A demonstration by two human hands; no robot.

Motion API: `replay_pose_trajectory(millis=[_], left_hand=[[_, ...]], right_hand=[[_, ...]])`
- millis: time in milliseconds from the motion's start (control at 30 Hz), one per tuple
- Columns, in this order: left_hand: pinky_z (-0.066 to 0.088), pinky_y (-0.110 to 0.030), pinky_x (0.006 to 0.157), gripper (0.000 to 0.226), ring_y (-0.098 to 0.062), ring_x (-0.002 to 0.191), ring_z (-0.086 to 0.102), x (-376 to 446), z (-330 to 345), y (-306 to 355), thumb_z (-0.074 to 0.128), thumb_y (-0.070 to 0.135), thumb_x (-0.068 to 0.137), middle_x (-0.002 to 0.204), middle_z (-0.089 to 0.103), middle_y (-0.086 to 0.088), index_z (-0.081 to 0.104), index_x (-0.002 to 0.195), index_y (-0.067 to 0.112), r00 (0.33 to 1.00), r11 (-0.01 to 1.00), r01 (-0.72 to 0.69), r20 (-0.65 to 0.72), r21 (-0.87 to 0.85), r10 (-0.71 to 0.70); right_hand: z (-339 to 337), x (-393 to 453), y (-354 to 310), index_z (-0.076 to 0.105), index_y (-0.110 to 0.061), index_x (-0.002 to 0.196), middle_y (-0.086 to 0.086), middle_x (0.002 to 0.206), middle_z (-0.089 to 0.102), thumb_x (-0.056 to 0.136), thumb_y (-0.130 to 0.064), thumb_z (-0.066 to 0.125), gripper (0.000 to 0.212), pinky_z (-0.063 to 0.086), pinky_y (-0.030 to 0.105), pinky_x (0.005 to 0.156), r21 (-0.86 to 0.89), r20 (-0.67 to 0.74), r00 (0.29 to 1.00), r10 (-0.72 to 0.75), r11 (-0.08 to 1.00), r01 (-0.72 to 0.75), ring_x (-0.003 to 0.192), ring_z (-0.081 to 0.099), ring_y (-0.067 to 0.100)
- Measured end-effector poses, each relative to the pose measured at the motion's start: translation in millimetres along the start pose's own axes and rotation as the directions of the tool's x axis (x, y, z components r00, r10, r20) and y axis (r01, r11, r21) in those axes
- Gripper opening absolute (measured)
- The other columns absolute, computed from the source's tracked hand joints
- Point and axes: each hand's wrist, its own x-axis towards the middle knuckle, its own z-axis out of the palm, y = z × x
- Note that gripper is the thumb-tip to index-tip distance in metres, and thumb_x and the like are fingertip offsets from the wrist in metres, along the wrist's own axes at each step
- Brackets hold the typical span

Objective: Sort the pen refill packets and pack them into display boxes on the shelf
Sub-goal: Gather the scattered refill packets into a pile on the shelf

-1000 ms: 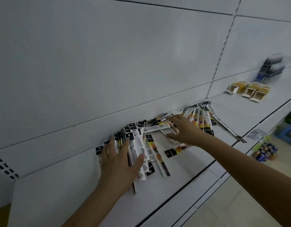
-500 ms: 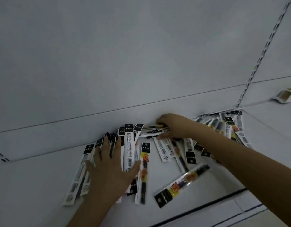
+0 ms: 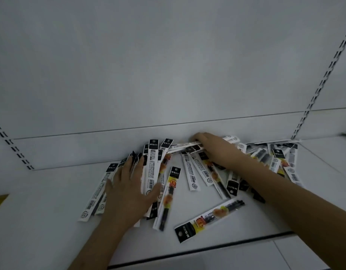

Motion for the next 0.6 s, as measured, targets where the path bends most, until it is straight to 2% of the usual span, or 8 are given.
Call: replay_pose_trajectory(millis=[67,133,233,300,400,467,533,600], left_hand=[[0.017,-0.06,0.117,0.096,-0.024,0.15,0.012,-1.3,0.3,0.3,0.012,0.086,0.071,0.165,0.003,0.005,0.0,0.154,0.04,1.0,1.0,-0.007,-0.022,-0.026,0.007],[0.019,-0.06,0.117,0.095,-0.024,0.15,0.014,-0.9,-0.5,-0.6,0.013,0.085,0.072,0.165,0.006,0.004,0.0,0.155,0.04,0.999,1.0,-0.016,-0.039,-0.024,0.015],[0.02,-0.059,0.116,0.094,-0.024,0.15,0.014,-2.6,-0.6,-2.5,0.014,0.085,0.073,0.165,0.007,0.004,0.0,0.154,0.04,0.999,1.0,-0.005,-0.044,-0.02,0.004],[0.022,-0.059,0.116,0.094,-0.024,0.149,0.015,-3.4,0.4,-2.4,0.016,0.084,0.072,0.164,0.008,0.002,0.003,0.154,0.04,0.999,1.0,-0.005,-0.051,0.006,0.006],[0.023,-0.057,0.116,0.096,-0.025,0.149,0.018,-2.2,0.6,-2.9,0.019,0.082,0.072,0.164,0.011,0.001,0.006,0.155,0.037,0.998,1.0,0.0,-0.061,0.021,0.002],[0.023,-0.055,0.116,0.097,-0.024,0.149,0.017,-1.3,1.0,-3.1,0.018,0.082,0.072,0.164,0.011,0.001,0.005,0.155,0.036,0.998,1.0,0.002,-0.067,0.016,-0.001],[0.023,-0.055,0.116,0.097,-0.024,0.149,0.018,-1.3,1.7,-3.1,0.018,0.082,0.071,0.164,0.012,0.001,0.006,0.156,0.036,0.997,1.0,-0.001,-0.072,0.018,0.002],[0.024,-0.055,0.116,0.096,-0.025,0.148,0.019,-1.2,1.4,-3.3,0.018,0.082,0.072,0.164,0.013,0.0,0.007,0.155,0.036,0.997,1.0,0.002,-0.076,0.023,-0.001]], right_hand=[[-4.5,-0.8,4.8,0.046,-0.008,0.138,0.013,0.134,0.053,0.079,0.016,0.048,0.064,0.037,0.032,0.107,-0.013,-0.091,0.995,-0.047,0.999,0.046,0.124,0.048,0.026],[-10.2,0.1,10.0,0.05,-0.004,0.135,0.016,0.129,0.055,0.072,0.022,0.048,0.068,0.036,0.033,0.104,-0.041,-0.175,0.981,-0.084,0.996,0.078,0.119,0.05,0.03],[-20.7,1.3,16.1,0.054,0.004,0.126,0.021,0.117,0.056,0.073,0.024,0.047,0.057,0.043,0.041,0.095,-0.062,-0.279,0.957,-0.085,0.996,0.07,0.108,0.053,0.037],[-34.2,1.4,16.9,0.053,0.004,0.122,0.02,0.111,0.054,0.081,0.02,0.045,0.044,0.041,0.033,0.088,0.009,-0.363,0.931,-0.047,0.999,0.054,0.103,0.052,0.035],[-59.2,-3.2,3.2,0.051,-0.005,0.115,0.005,0.096,0.053,0.099,0.0,0.04,0.02,0.032,0.024,0.071,0.286,-0.448,0.877,0.172,0.957,-0.042,0.084,0.053,0.02],[-72.0,-5.4,-15.5,0.05,-0.007,0.118,-0.002,0.087,0.055,0.103,-0.011,0.036,0.02,0.037,0.025,0.064,0.496,-0.435,0.846,0.308,0.866,-0.06,0.073,0.052,0.008],[-77.6,-8.0,-40.2,0.048,-0.005,0.125,-0.002,0.092,0.063,0.105,-0.013,0.035,0.026,0.051,0.022,0.069,0.701,-0.385,0.851,0.357,0.713,0.018,0.075,0.063,0.007],[-73.1,-12.0,-61.1,0.047,-0.001,0.126,0.003,0.099,0.067,0.105,-0.014,0.035,0.027,0.056,0.024,0.074,0.817,-0.328,0.878,0.348,0.571,0.079,0.08,0.07,0.012]])
